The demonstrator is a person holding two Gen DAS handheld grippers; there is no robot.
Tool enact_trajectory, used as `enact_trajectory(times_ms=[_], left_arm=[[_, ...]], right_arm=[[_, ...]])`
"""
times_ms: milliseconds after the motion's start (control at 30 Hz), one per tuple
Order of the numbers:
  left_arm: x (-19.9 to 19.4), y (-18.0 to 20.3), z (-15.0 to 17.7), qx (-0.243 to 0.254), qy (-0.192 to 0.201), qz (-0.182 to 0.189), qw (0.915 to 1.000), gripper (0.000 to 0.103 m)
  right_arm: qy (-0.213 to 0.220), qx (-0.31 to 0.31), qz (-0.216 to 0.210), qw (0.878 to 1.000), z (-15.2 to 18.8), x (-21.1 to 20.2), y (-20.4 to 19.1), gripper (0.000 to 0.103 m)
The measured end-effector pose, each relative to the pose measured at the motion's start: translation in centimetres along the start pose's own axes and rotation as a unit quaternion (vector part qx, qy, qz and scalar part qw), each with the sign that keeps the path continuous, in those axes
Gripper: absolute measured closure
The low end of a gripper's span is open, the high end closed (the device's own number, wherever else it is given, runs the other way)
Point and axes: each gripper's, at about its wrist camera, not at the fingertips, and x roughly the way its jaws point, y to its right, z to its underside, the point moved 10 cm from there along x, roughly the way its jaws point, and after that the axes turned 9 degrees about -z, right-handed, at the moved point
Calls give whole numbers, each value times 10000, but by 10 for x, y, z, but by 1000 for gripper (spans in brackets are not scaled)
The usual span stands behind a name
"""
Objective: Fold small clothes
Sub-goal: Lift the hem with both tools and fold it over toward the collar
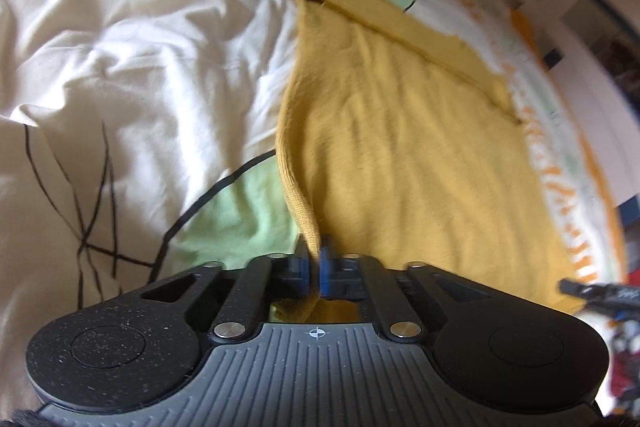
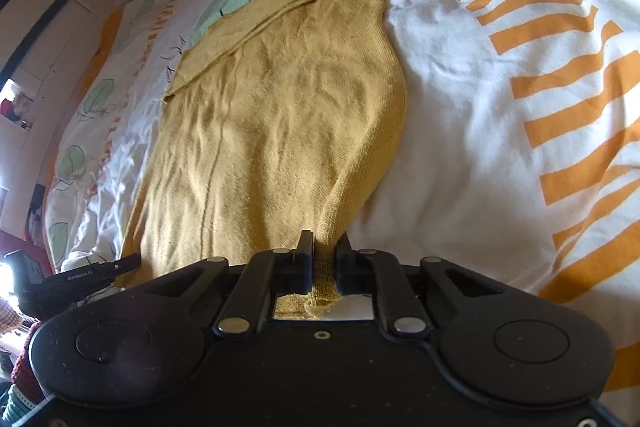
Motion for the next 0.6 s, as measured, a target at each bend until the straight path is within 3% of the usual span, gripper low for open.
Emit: enact_trajectory(times_ms=[233, 600], left_arm=[[-32, 6, -42, -762, 492, 783, 9928, 100], [-33, 35, -163, -709, 1482, 1003, 9813, 100]], right_arm=[[556, -51, -474, 9973, -30, -20, -17, 88], [1484, -69, -963, 9842, -135, -22, -39, 88]])
